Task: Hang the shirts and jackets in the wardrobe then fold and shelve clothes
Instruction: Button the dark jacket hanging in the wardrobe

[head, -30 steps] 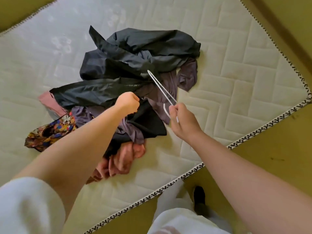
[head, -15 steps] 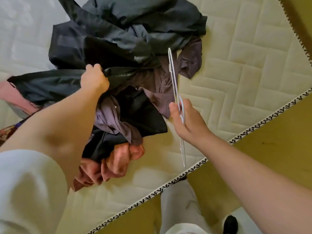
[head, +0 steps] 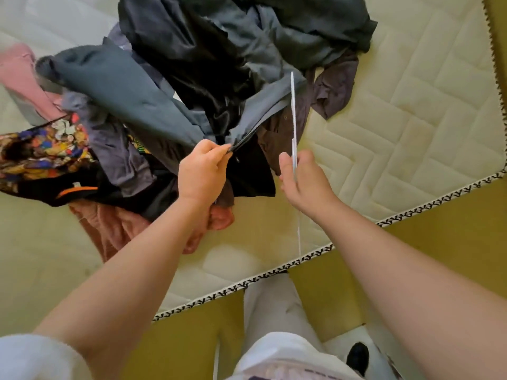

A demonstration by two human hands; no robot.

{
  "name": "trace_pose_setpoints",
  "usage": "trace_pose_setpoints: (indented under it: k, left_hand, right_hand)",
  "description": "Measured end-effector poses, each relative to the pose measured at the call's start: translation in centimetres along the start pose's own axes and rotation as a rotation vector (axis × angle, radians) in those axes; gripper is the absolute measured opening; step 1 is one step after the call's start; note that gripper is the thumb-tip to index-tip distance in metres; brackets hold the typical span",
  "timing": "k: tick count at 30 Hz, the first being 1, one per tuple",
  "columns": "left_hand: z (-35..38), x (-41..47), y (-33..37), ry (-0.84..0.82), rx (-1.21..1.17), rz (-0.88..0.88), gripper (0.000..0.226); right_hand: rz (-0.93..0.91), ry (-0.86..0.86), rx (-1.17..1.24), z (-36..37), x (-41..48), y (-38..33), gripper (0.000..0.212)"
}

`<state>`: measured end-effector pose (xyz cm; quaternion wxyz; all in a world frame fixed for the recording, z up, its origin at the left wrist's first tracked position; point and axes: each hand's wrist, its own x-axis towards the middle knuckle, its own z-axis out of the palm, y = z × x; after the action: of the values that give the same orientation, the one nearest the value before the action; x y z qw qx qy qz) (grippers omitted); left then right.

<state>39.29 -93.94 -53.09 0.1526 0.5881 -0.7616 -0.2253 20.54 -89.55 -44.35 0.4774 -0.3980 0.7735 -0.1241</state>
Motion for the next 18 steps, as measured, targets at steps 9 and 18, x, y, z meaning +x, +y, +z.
trace_pose_setpoints:
  k: [9,18]
  left_hand:
    - [-4.4,-6.1,3.4,0.022,-0.265,-0.246,0.02]
    - [-8.9,-10.0,6.6,0.014,-0.348,-0.244,0.026]
  right_hand:
    - [0.162,0.014,0.258,1.8,-2.3,-3.4,0.042]
    - [0.216,-0.019,0.549,2.4,-5.7,-5.6,0.02]
